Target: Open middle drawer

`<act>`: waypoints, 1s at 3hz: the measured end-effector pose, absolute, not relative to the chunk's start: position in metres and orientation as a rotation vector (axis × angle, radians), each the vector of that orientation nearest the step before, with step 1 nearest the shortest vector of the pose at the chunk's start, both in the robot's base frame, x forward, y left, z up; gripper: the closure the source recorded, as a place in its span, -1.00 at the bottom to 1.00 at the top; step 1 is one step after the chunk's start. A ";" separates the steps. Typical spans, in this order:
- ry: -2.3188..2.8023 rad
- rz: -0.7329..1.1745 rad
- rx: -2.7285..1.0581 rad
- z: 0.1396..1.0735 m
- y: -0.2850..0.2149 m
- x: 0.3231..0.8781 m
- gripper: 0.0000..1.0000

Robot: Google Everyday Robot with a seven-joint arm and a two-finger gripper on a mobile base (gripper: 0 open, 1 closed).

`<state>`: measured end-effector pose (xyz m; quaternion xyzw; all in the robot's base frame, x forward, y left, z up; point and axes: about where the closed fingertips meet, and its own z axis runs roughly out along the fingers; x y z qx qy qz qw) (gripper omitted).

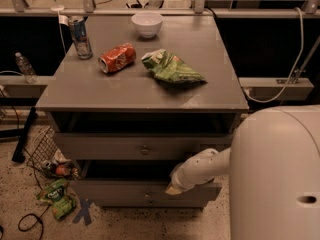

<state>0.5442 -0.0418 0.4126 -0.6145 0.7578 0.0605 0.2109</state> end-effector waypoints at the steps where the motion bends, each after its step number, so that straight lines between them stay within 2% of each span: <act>1: 2.114 0.211 -1.718 0.409 -0.041 0.533 1.00; 3: 2.100 0.225 -1.692 0.419 -0.041 0.520 1.00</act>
Offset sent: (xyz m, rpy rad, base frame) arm -0.1423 -0.0426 0.0224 0.2304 0.3569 0.0855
